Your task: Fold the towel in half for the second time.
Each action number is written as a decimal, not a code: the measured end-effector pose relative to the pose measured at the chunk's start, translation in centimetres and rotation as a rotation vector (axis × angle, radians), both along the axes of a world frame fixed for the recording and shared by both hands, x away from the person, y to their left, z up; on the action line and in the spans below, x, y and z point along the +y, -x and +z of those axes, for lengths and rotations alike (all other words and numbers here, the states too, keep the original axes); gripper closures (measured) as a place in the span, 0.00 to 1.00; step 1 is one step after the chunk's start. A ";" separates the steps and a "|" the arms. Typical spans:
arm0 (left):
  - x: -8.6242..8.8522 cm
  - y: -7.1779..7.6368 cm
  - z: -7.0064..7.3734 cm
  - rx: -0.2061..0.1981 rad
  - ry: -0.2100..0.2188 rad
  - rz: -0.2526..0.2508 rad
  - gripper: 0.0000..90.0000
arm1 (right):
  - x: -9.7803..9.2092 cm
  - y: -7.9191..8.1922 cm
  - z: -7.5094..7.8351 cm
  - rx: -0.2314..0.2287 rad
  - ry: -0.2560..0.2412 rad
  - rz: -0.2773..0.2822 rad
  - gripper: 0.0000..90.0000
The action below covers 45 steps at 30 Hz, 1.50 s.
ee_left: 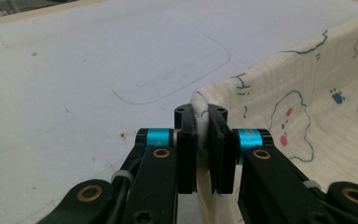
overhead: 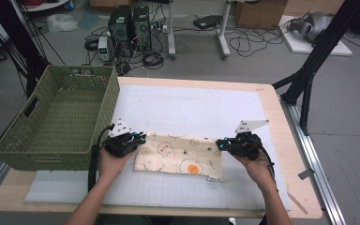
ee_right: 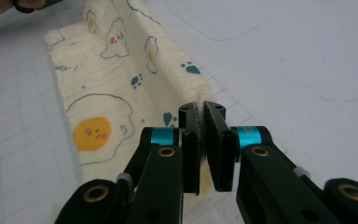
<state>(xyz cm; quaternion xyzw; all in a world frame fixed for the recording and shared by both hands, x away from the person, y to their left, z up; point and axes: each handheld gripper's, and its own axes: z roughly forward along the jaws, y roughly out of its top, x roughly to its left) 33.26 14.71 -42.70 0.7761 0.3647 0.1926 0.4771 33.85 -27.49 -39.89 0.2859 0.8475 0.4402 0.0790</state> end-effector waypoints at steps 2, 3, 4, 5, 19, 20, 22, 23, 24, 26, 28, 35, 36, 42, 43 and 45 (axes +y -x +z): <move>0.1 0.5 0.0 -0.013 -0.002 -0.010 0.92 | 0.0 0.5 0.0 -0.001 0.005 0.007 0.95; 0.1 0.6 0.0 -0.012 -0.006 -0.015 0.92 | 0.0 0.7 -0.1 0.002 0.006 0.011 0.95; 0.2 0.8 0.0 -0.014 -0.009 -0.015 0.91 | 0.0 1.0 -0.2 0.001 0.007 0.016 0.95; 0.2 1.1 -0.1 -0.020 -0.009 -0.019 0.91 | 0.0 1.2 -0.3 0.004 0.009 0.015 0.95; 0.8 3.8 -0.3 -0.057 -0.014 -0.067 0.88 | -0.3 3.7 -1.4 0.014 0.018 0.045 0.94; 0.8 4.0 -0.4 -0.052 -0.017 -0.070 0.88 | -0.3 3.9 -1.5 0.018 0.016 0.048 0.94; 1.0 4.4 -0.5 -0.035 -0.026 -0.078 0.87 | -0.4 4.2 -1.8 0.023 0.024 0.052 0.93; 1.1 4.6 -0.5 -0.028 -0.030 -0.081 0.86 | -0.4 4.4 -1.9 0.024 0.027 0.050 0.93; 1.2 4.8 -0.6 -0.023 -0.032 -0.088 0.85 | -0.5 4.5 -2.0 0.025 0.023 0.049 0.93; 1.4 5.3 -0.7 -0.012 -0.033 -0.097 0.85 | -0.5 4.7 -2.2 0.034 0.025 0.053 0.92; 1.5 5.6 -0.8 0.002 -0.034 -0.101 0.83 | -0.5 4.9 -2.3 0.039 0.024 0.059 0.91; 2.2 6.5 -0.6 0.025 -0.038 -0.128 0.72 | -0.5 5.3 -2.7 0.046 0.028 0.065 0.88; 2.3 6.6 -0.5 0.023 -0.037 -0.130 0.71 | -0.6 5.4 -2.7 0.049 0.026 0.068 0.88; 2.3 6.5 0.2 0.008 -0.008 -0.129 0.65 | -0.5 5.3 -2.8 0.050 0.025 0.067 0.89; 2.2 6.6 0.4 0.005 -0.003 -0.131 0.64 | -0.5 5.3 -2.8 0.051 0.026 0.072 0.90; 2.1 6.6 0.7 -0.006 0.001 -0.135 0.64 | -0.4 5.4 -2.8 0.048 0.037 0.078 0.92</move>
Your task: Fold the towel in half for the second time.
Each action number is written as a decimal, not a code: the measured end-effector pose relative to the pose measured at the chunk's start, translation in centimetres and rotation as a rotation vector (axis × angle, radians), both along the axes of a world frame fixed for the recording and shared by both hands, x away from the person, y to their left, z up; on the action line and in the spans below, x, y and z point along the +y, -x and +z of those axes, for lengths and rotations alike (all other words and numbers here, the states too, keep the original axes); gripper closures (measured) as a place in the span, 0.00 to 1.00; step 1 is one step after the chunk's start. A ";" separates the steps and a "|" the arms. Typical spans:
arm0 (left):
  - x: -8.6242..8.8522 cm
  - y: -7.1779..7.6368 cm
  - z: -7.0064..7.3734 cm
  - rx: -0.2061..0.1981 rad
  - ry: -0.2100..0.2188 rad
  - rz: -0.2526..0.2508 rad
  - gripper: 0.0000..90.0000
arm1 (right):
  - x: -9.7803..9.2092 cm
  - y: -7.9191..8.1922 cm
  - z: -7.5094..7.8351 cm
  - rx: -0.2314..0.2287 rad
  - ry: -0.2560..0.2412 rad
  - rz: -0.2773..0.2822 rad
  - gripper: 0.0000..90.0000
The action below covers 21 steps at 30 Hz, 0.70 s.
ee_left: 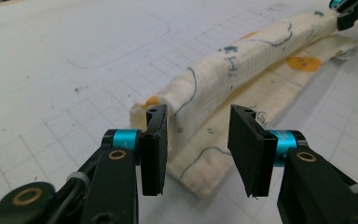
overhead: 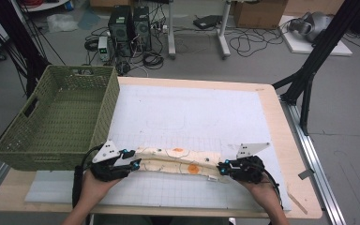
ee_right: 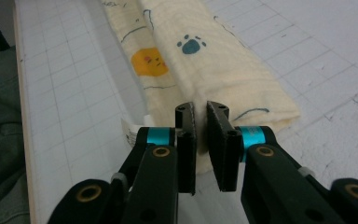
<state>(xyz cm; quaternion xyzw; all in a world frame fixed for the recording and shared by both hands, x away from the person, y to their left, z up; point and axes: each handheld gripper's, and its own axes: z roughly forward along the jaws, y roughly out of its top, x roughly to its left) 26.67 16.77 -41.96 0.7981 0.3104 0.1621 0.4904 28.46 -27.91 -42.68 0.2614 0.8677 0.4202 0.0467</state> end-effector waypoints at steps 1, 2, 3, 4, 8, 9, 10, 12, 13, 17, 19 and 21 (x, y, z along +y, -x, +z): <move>-0.1 0.0 0.2 -0.005 0.005 0.001 0.64 | 0.0 0.0 -0.1 -0.003 0.002 0.001 0.92; -0.2 0.0 0.4 -0.012 0.006 0.002 0.63 | 0.0 0.0 -0.1 0.003 -0.001 0.004 0.93; -0.2 -0.1 0.6 -0.015 0.009 0.002 0.63 | 0.0 0.0 -0.2 0.003 0.000 0.004 0.93; -0.3 -0.3 0.8 -0.017 0.010 -0.001 0.63 | 0.0 0.0 -0.2 0.004 0.004 0.007 0.93; -1.1 -1.0 1.5 -0.023 0.018 -0.008 0.64 | 0.0 0.2 -0.3 0.006 0.006 0.011 0.93; -1.4 -1.2 1.6 -0.022 0.018 -0.010 0.64 | 0.1 0.3 -0.3 0.009 0.006 0.011 0.93; -1.7 -1.4 1.7 -0.019 0.017 -0.017 0.65 | 0.1 0.3 -0.3 0.013 0.007 0.014 0.93; -2.3 -1.9 1.7 -0.009 0.009 -0.031 0.68 | 0.1 0.4 -0.3 0.005 0.007 0.016 0.93; -2.7 -2.1 1.5 -0.002 0.010 -0.034 0.70 | 0.1 0.5 -0.3 0.006 0.008 0.019 0.93; -3.5 -2.8 0.6 0.035 -0.013 -0.043 0.73 | 0.0 0.7 -0.3 0.006 0.007 0.023 0.93; -3.4 -2.8 0.1 0.053 -0.037 -0.051 0.74 | -0.1 0.8 -0.3 0.007 0.003 0.026 0.92; -3.3 -2.7 -0.4 0.068 -0.044 -0.048 0.75 | -0.1 0.9 -0.2 0.010 -0.005 0.035 0.91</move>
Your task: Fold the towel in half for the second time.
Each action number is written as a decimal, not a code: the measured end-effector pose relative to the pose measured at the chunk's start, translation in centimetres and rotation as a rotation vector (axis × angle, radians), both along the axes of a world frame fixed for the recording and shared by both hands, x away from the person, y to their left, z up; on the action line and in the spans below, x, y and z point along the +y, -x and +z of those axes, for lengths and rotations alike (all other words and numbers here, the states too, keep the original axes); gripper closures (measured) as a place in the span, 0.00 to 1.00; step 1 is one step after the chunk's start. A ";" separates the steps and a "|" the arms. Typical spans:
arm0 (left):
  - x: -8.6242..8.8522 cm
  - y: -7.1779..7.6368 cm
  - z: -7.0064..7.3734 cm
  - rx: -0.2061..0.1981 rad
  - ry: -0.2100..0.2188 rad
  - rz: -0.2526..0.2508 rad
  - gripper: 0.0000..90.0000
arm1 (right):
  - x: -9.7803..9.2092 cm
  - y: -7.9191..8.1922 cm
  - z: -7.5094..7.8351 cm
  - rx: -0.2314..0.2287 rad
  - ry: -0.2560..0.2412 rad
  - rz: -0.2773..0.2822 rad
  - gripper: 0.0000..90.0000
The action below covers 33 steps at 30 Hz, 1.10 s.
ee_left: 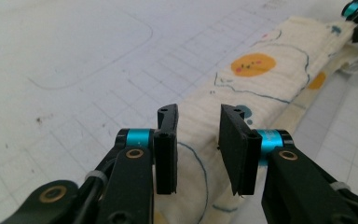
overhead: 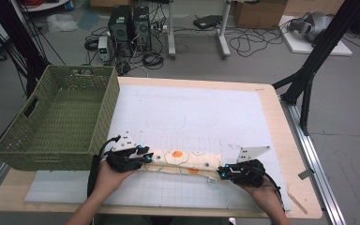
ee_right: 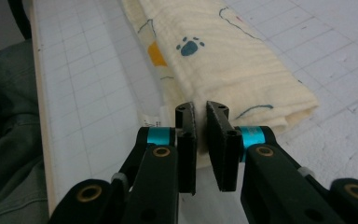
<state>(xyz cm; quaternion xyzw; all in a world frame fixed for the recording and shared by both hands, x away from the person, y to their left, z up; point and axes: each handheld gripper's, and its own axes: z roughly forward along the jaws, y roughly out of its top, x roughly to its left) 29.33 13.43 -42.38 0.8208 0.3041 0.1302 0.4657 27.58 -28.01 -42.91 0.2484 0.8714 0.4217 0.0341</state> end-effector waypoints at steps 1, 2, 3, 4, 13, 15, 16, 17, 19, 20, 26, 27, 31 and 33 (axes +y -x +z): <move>0.1 0.1 -0.2 0.004 -0.004 0.001 0.75 | 0.0 0.0 0.1 0.001 -0.005 0.003 0.89; 0.1 0.1 -0.4 0.010 -0.008 0.003 0.76 | 0.0 0.0 0.2 -0.001 -0.010 0.007 0.87; 0.2 0.2 -0.6 0.014 -0.012 0.000 0.76 | 0.0 0.1 0.4 -0.004 -0.022 0.011 0.85; 0.2 0.3 -0.7 0.018 -0.016 -0.001 0.76 | -0.1 0.1 0.6 -0.007 -0.035 0.013 0.82; 0.0 0.7 -1.4 0.047 -0.046 -0.023 0.75 | 1.6 -1.0 3.2 -0.037 -0.090 0.030 0.79; -0.1 0.8 -1.6 0.047 -0.052 -0.026 0.75 | 2.8 -1.6 3.1 -0.044 -0.076 0.036 0.82; -0.1 0.8 -1.7 0.052 -0.054 -0.025 0.75 | 3.3 -1.8 3.0 -0.044 -0.070 0.035 0.84; -0.1 0.8 -1.8 0.054 -0.055 -0.028 0.75 | 3.9 -2.1 2.8 -0.041 -0.064 0.036 0.86; -0.1 0.8 -1.9 0.052 -0.060 -0.028 0.76 | 4.9 -2.6 2.4 -0.037 -0.043 0.039 0.88; -0.1 0.8 -1.9 0.053 -0.065 -0.030 0.76 | 5.3 -2.9 2.2 -0.037 -0.040 0.039 0.88; -0.2 0.7 -2.2 0.045 -0.075 -0.022 0.84 | 6.8 -3.5 0.8 0.015 0.005 0.062 0.91; -0.2 0.7 -2.2 0.044 -0.073 -0.021 0.84 | 6.9 -3.4 0.6 0.023 0.017 0.068 0.92; -0.1 0.7 -2.3 0.043 -0.075 -0.010 0.84 | 6.7 -2.8 -0.4 0.048 0.051 0.076 0.92; -0.1 0.7 -2.3 0.037 -0.076 -0.006 0.84 | 6.3 -2.6 -0.9 0.050 0.051 0.070 0.92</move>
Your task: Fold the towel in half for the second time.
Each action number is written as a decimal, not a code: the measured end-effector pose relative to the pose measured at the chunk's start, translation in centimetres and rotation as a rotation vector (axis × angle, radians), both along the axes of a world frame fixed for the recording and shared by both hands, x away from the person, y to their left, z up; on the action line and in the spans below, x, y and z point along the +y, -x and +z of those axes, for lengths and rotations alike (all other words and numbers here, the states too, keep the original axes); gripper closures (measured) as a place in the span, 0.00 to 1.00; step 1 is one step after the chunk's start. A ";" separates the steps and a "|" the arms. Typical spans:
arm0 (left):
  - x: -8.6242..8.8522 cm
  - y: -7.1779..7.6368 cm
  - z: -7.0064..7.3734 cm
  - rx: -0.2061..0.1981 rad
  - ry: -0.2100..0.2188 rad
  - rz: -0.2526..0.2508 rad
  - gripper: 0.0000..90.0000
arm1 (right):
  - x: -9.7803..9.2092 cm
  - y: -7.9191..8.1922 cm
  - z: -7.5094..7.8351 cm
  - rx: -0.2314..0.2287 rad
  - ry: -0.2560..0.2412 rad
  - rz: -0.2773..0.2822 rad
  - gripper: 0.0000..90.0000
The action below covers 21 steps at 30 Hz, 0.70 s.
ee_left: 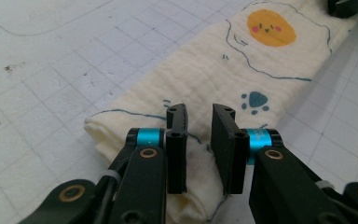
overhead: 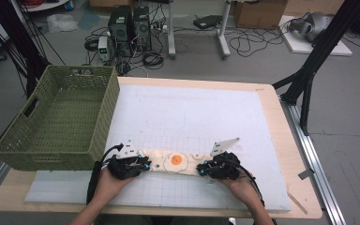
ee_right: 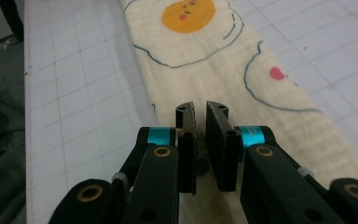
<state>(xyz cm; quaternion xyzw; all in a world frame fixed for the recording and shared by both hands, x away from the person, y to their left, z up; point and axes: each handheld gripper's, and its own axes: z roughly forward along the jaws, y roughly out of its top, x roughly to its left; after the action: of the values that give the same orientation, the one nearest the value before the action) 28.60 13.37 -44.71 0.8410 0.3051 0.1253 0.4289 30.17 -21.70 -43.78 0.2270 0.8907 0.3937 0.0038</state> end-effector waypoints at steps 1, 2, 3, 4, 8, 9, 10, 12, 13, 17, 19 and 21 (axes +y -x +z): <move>0.1 0.0 0.0 -0.003 -0.003 -0.003 0.84 | -0.2 0.1 -0.1 0.007 -0.012 -0.004 0.92; 0.1 0.0 -0.1 -0.005 -0.001 0.000 0.83 | -0.4 0.3 -0.2 0.010 -0.013 -0.012 0.92; 0.2 0.0 0.0 -0.009 -0.003 0.001 0.83 | -0.5 0.4 -0.2 0.002 -0.009 -0.009 0.92; 0.3 0.1 -0.1 -0.008 -0.003 0.006 0.83 | -0.6 0.5 -0.2 -0.005 -0.005 -0.006 0.92; 0.4 0.1 -0.1 -0.009 0.001 0.008 0.83 | -0.7 0.7 -0.2 -0.016 -0.005 -0.008 0.91; 0.4 0.0 0.0 -0.009 -0.003 0.006 0.83 | -0.7 0.7 -0.2 -0.018 -0.002 -0.006 0.91; 0.3 0.0 0.1 -0.009 0.000 0.006 0.83 | -0.6 0.7 -0.1 -0.022 -0.001 -0.003 0.91; 0.3 0.0 0.4 -0.027 0.014 0.004 0.83 | -0.4 0.6 0.2 -0.033 -0.006 0.003 0.89; 0.3 0.0 0.6 -0.041 0.019 0.010 0.83 | -0.3 0.6 0.4 -0.041 -0.018 0.000 0.89; 0.2 -0.2 1.2 -0.074 0.033 0.007 0.83 | -0.2 0.0 1.3 -0.067 -0.042 -0.016 0.85; 0.2 -0.4 1.3 -0.075 0.026 0.005 0.83 | -0.1 -0.2 1.4 -0.077 -0.048 -0.023 0.83; 0.2 -0.5 1.0 -0.069 0.018 0.006 0.82 | -0.1 -0.4 1.3 -0.082 -0.035 -0.033 0.80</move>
<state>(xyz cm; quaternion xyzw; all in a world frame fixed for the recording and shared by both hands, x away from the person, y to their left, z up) 29.11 13.57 -43.66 0.8314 0.2936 0.1526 0.4464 30.53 -21.84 -42.44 0.2256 0.8789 0.4182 0.0427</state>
